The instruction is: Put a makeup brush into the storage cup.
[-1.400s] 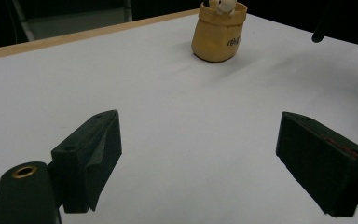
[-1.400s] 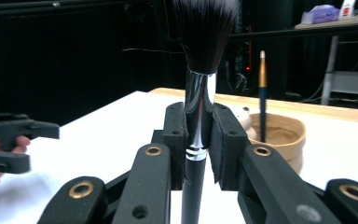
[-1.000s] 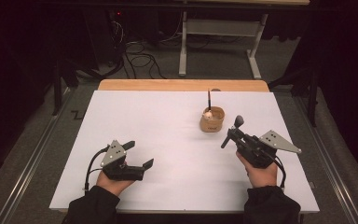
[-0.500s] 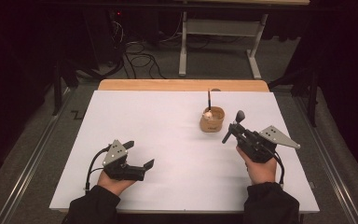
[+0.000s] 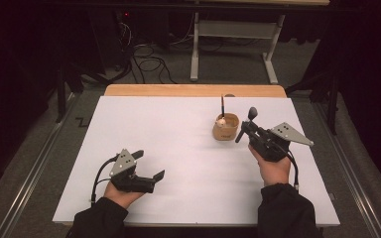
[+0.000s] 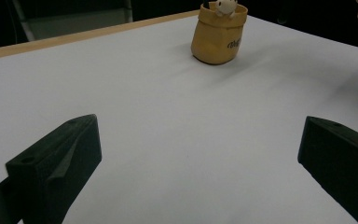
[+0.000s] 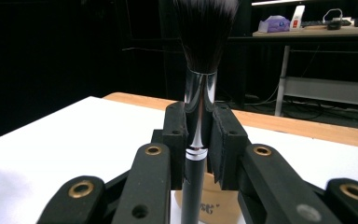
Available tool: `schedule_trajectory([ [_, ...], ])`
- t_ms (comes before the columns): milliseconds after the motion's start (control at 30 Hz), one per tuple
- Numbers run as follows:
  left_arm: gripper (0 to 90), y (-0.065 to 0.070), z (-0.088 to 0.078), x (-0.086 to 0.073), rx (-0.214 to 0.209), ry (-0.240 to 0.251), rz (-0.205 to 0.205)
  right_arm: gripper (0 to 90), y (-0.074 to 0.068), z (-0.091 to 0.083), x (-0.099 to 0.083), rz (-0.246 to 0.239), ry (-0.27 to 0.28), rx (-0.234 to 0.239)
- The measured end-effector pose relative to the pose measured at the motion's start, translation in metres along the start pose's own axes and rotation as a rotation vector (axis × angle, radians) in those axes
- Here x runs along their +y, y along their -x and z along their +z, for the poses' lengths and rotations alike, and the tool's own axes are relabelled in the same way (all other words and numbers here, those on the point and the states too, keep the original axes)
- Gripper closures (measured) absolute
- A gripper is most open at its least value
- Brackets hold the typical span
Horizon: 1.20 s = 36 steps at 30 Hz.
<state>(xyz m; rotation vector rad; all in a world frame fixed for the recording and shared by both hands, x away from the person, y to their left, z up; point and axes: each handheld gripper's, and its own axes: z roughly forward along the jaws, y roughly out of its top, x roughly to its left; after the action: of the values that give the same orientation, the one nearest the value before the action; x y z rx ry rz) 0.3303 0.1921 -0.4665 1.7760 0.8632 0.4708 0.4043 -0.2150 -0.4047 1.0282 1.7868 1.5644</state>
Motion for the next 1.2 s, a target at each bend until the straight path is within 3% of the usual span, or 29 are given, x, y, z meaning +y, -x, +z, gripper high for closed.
schedule_trajectory([
  [200,0.3,0.0,-0.001,0.0,0.001,0.006,-0.002,78.9,-0.003,0.01,0.007,-0.02,-0.007,0.001],
  [433,0.3,0.001,-0.001,0.0,-0.002,0.005,0.002,79.0,-0.003,0.019,0.014,-0.008,-0.003,-0.001],
  [1200,0.3,0.001,-0.002,0.001,-0.011,0.009,0.003,79.0,0.014,0.056,0.028,0.018,-0.025,-0.069],
])
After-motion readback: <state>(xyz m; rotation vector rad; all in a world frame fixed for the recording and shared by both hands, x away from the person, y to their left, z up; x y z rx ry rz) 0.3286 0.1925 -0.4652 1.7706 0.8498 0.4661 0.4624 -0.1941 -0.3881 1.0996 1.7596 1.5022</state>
